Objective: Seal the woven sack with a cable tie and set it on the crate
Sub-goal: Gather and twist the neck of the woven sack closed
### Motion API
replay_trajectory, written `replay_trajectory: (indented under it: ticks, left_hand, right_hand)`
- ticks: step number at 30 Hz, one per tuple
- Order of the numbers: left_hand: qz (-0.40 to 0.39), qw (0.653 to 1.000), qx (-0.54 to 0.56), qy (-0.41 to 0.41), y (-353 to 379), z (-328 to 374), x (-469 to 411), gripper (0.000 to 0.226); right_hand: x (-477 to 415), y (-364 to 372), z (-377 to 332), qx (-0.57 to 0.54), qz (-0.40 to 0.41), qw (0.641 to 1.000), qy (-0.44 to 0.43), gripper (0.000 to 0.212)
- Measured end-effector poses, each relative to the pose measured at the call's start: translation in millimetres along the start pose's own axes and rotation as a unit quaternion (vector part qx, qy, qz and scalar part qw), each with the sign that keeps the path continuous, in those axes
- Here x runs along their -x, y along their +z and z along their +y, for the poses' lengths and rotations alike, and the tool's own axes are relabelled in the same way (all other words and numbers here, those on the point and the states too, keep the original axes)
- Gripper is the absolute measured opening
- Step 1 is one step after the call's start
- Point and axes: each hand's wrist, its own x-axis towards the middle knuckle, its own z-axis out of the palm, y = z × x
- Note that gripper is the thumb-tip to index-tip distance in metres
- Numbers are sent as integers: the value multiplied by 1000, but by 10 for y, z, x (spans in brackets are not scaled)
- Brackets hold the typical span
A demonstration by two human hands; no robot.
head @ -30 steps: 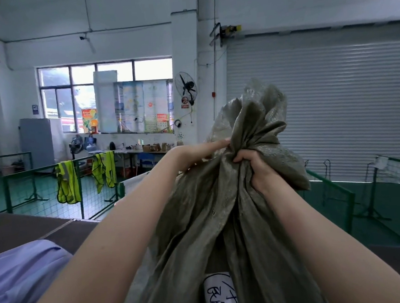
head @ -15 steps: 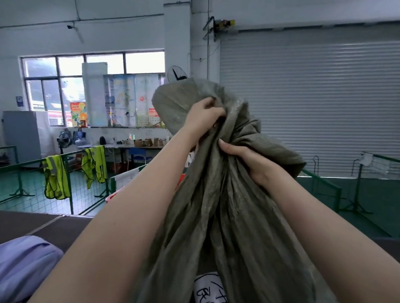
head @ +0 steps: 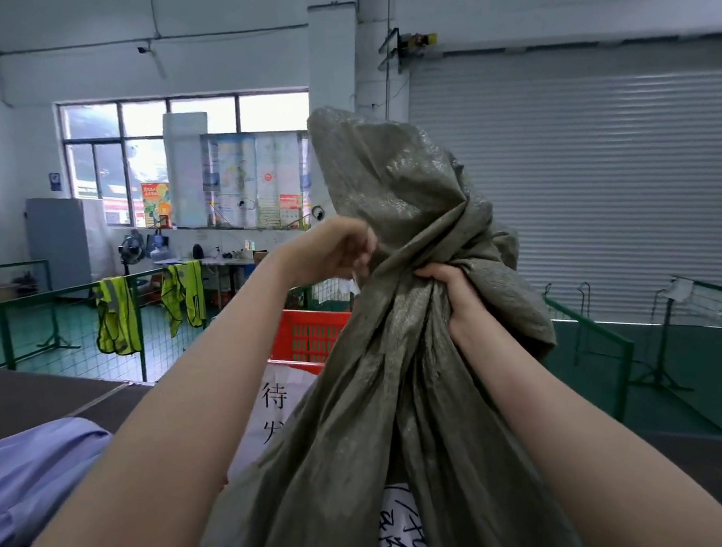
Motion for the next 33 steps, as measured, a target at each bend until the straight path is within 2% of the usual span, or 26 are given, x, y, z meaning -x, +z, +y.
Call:
replay_trajectory:
  ticks: [2, 4, 7, 10, 12, 15, 18, 20, 22, 25, 26, 28, 29, 30, 31, 33]
  left_hand:
    - [-24, 993, -86, -83, -100, -177, 82, 19]
    - [37, 982, -154, -105, -112, -270, 93, 25]
    - [99, 978, -181, -33, 32, -242, 0, 33]
    - [190, 962, -188, 43, 160, -157, -134, 70]
    - [226, 959, -157, 69, 206, -83, -187, 71]
    - [154, 980, -78, 95, 337, 53, -216, 43]
    - [50, 991, -89, 92, 513, 162, -211, 24]
    - [35, 993, -77, 79, 541, 162, -205, 14]
    - [36, 996, -60, 53, 459, 98, -185, 21]
    - [-66, 991, 113, 14, 293, -148, -29, 37]
    - [-105, 987, 123, 11, 235, -282, 36, 43]
    - [-165, 985, 50, -27, 228, -559, 193, 53]
    - [-179, 982, 3, -61, 271, -691, 244, 74]
    - [-180, 979, -42, -89, 358, -794, 253, 93]
    - [-161, 980, -78, -93, 482, -861, 251, 99]
    - [-56, 995, -69, -40, 728, -979, 193, 74]
  right_hand:
    - [6, 8, -4, -19, -8, 1000, -4, 18]
    - [20, 18, -30, -13, -27, 1000, -11, 18]
    - [78, 38, -84, 41, -62, 997, -9, 19]
    - [126, 26, -167, 112, -79, 991, -15, 13]
    - [145, 9, -226, 151, -100, 983, -21, 12]
    - [134, -18, -264, 160, -118, 980, -25, 13]
    - [140, -24, -220, 138, -115, 983, -43, 11]
    - [138, -16, -165, 136, -89, 986, -46, 9]
    - [98, -7, -113, 136, -51, 989, -38, 10]
    - [59, -16, -60, 111, -26, 993, -11, 14]
    - [54, -42, -56, 98, -26, 995, -13, 14]
    - [67, -74, -74, 79, -33, 996, -21, 17]
    - [85, -69, -93, 82, -36, 996, -29, 18]
    - [88, -47, -107, 94, -36, 994, -38, 19]
    - [90, -3, -116, 112, -35, 992, -41, 19]
    - [128, 116, -106, 148, -52, 987, -28, 19]
